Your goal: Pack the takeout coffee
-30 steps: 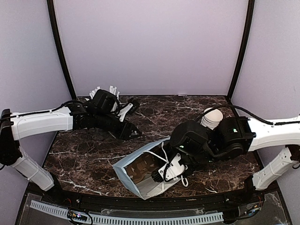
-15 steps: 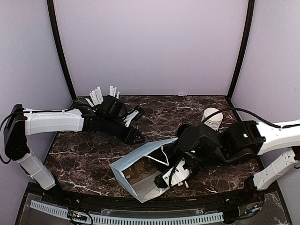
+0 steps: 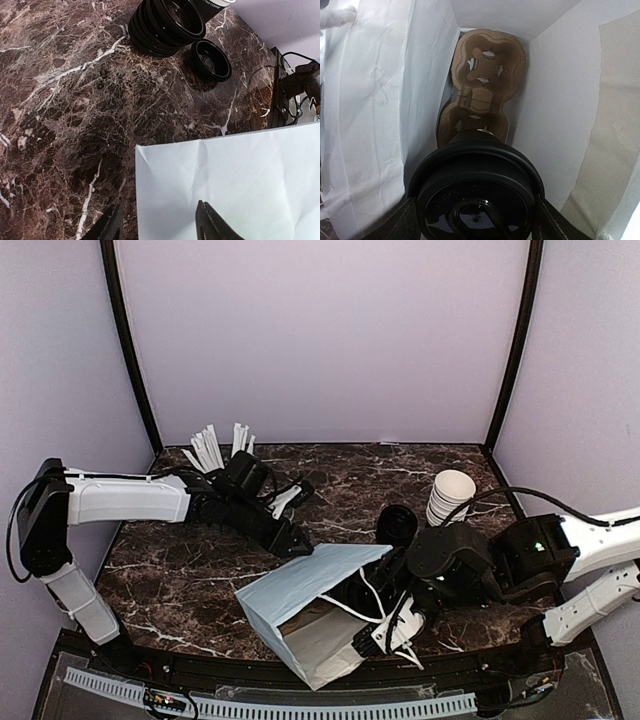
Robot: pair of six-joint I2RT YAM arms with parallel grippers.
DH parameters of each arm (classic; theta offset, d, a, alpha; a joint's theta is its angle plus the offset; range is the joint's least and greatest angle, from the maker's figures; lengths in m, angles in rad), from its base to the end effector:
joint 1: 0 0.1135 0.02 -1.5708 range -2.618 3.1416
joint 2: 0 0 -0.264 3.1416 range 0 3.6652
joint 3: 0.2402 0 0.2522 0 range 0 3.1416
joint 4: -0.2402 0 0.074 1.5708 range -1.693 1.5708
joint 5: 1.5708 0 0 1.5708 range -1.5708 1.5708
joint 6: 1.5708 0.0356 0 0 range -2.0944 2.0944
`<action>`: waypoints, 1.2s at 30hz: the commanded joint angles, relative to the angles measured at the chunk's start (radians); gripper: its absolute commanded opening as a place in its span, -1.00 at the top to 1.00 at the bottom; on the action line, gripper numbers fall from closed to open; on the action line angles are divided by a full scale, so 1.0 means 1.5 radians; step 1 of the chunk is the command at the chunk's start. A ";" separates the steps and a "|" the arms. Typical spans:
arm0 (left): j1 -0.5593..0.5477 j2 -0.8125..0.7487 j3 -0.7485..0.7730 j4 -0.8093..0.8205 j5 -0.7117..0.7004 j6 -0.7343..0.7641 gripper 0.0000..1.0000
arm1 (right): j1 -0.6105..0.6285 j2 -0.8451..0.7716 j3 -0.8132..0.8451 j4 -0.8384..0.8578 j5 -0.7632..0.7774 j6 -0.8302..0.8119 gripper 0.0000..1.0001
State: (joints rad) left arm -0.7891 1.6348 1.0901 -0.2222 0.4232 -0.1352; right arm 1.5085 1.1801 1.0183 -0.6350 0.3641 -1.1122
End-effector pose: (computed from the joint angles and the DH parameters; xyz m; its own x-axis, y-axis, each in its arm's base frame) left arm 0.2391 -0.2616 0.2275 -0.5997 0.4297 -0.6751 0.7817 0.4949 -0.3794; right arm 0.0280 0.2446 0.3006 0.8027 -0.5909 -0.0811 -0.4459 -0.5042 -0.7395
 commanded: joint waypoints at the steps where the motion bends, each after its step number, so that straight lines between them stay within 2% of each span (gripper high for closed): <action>1: 0.002 0.009 0.010 0.003 0.026 0.006 -0.03 | -0.014 -0.002 -0.011 0.077 0.001 -0.015 -0.04; 7: 0.007 0.037 0.013 0.015 0.034 0.007 -0.03 | -0.028 0.030 0.011 0.079 0.003 -0.002 -0.04; 16: 0.019 0.058 -0.004 0.048 0.058 0.008 -0.03 | -0.033 0.102 0.121 -0.001 -0.015 0.042 -0.04; 29: 0.024 0.050 -0.042 0.090 0.104 -0.003 -0.01 | -0.055 0.157 0.139 -0.046 -0.035 0.086 -0.04; 36: 0.023 0.063 -0.045 0.099 0.130 -0.003 -0.01 | -0.063 0.161 0.104 0.018 -0.004 0.073 -0.03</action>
State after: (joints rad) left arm -0.7551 1.7260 1.0382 -0.0917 0.5705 -0.1398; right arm 1.4300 1.4204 1.1938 -0.6834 0.3351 -1.0096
